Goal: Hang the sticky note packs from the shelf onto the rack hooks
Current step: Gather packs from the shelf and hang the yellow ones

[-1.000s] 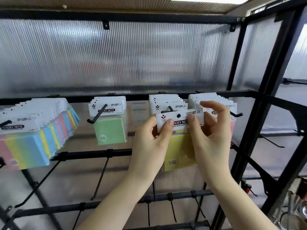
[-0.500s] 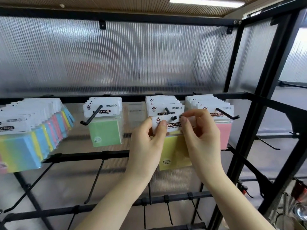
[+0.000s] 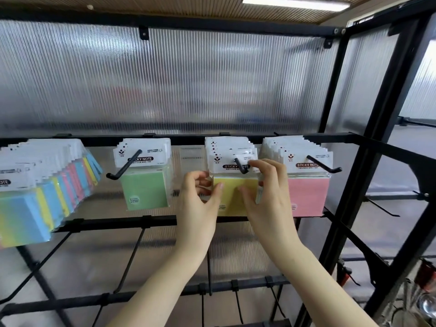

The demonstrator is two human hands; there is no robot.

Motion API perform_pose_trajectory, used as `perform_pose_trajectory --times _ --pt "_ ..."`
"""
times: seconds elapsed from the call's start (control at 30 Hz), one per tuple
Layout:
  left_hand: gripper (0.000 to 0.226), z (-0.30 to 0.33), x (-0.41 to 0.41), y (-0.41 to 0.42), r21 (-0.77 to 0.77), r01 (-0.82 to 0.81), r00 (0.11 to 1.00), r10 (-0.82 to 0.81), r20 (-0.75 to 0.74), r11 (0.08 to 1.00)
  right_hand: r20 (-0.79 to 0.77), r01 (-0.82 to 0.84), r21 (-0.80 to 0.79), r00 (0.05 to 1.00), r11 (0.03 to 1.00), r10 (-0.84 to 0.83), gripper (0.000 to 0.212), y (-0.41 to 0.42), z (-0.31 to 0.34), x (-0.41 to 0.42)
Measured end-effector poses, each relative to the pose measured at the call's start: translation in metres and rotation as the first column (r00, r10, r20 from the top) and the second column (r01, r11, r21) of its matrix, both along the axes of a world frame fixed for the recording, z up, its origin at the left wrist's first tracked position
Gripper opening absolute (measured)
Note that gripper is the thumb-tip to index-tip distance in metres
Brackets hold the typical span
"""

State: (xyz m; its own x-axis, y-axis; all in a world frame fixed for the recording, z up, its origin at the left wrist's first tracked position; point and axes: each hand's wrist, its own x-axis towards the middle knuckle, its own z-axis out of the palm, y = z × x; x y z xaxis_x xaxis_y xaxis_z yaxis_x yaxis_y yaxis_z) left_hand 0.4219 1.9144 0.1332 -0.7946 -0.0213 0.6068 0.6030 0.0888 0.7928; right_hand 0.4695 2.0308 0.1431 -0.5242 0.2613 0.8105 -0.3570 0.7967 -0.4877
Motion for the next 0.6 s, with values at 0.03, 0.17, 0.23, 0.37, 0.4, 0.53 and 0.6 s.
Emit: perform_pose_trajectory --times 0.03,0.17,0.23,0.37,0.4,0.53,0.6 --pt "0.023 -0.001 -0.002 0.001 -0.008 -0.01 1.0 0.01 -0.003 1.0 0.007 -0.006 -0.004 1.0 1.0 0.006 0.049 0.0 -0.001 -0.002" --pt "0.022 -0.004 -0.007 0.001 -0.015 -0.02 1.0 0.02 0.004 1.0 -0.009 0.004 -0.001 1.0 1.0 -0.004 0.053 -0.001 -0.006 -0.01" --pt "0.023 -0.005 -0.008 0.001 -0.014 -0.027 1.0 0.027 0.01 1.0 -0.004 0.016 0.017 1.0 1.0 -0.016 0.056 -0.002 -0.008 -0.011" --pt "0.018 -0.008 -0.007 -0.001 0.012 -0.038 0.998 0.037 0.059 0.999 0.055 0.008 0.076 0.998 0.997 -0.012 0.065 -0.002 -0.011 -0.006" --pt "0.015 -0.01 -0.006 -0.001 0.011 -0.045 0.997 0.044 0.068 0.999 0.069 -0.001 0.091 0.998 0.996 -0.005 0.067 -0.001 -0.012 -0.003" --pt "0.02 -0.017 -0.002 -0.005 -0.02 -0.052 0.992 0.054 0.11 0.998 0.079 -0.082 0.074 0.994 0.994 0.076 0.064 0.004 -0.017 0.011" --pt "0.028 -0.021 -0.001 -0.011 -0.092 -0.045 0.988 0.058 0.142 0.995 0.065 -0.111 0.01 0.992 0.994 0.11 0.055 0.006 -0.024 0.018"
